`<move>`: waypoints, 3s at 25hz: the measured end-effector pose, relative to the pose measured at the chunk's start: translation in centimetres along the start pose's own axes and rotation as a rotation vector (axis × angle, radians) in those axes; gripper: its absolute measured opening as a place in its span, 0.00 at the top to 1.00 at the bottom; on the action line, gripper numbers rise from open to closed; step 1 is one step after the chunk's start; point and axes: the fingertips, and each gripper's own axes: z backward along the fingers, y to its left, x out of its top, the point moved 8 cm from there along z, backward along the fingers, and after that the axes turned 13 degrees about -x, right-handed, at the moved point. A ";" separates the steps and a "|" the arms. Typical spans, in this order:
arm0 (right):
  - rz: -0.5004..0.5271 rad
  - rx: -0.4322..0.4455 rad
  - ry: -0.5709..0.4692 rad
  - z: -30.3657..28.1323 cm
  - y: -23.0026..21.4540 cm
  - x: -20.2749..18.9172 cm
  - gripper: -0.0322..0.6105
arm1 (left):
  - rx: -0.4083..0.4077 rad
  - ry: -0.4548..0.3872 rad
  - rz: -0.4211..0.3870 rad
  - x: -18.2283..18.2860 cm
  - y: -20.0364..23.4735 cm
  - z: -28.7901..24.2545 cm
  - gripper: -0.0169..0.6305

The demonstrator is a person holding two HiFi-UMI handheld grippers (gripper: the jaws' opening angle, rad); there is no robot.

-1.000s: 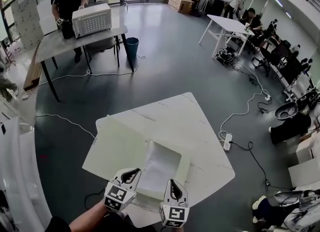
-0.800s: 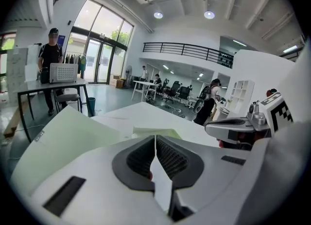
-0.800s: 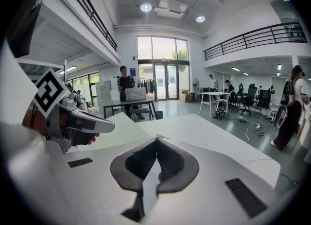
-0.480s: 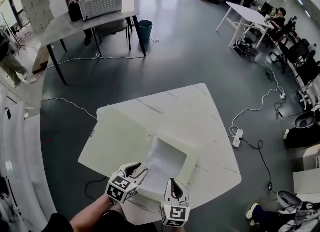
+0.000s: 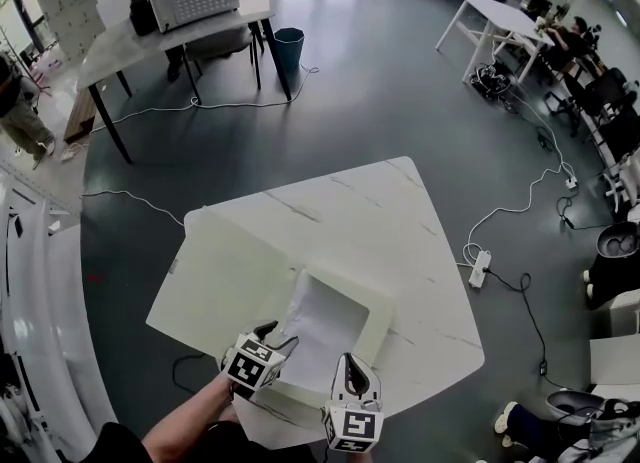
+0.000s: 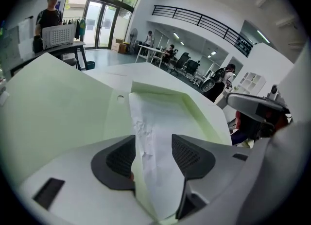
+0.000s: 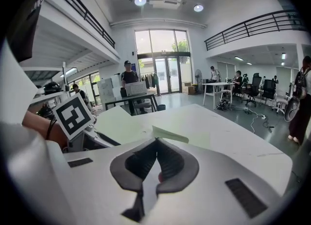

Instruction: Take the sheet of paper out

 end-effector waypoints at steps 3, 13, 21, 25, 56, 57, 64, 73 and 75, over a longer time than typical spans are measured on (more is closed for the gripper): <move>-0.004 0.003 0.001 -0.3 -0.5 -0.1 0.92 | 0.022 0.032 0.014 -0.2 0.3 -1.2 0.62; -0.024 0.011 0.010 -1.8 -1.6 -0.2 0.92 | 0.083 0.108 0.061 -0.5 2.0 -3.7 0.64; -0.037 0.018 0.019 -2.8 -2.9 -0.9 0.92 | 0.168 0.104 0.052 -0.7 2.1 -4.9 0.78; -0.038 0.016 0.025 -2.8 -2.5 -0.5 0.92 | 0.187 0.096 0.070 -0.5 2.6 -4.1 0.85; 0.019 -0.055 -0.116 8.2 3.3 3.6 0.92 | 0.196 -0.179 0.036 0.1 -2.0 10.8 0.93; 0.023 -0.062 -0.125 9.5 4.1 4.0 0.92 | 0.196 -0.191 0.031 -0.1 -2.6 12.5 0.93; 0.041 -0.118 -0.207 17.3 7.6 6.9 0.92 | 0.179 -0.294 -0.049 -0.6 -7.1 22.1 0.93; 0.013 -0.196 -0.329 26.8 11.1 8.8 0.92 | 0.167 -0.464 -0.237 -1.9 -13.5 33.7 0.93; -0.001 -0.204 -0.349 28.7 11.8 9.0 0.92 | 0.157 -0.501 -0.272 -2.4 -14.9 36.0 0.93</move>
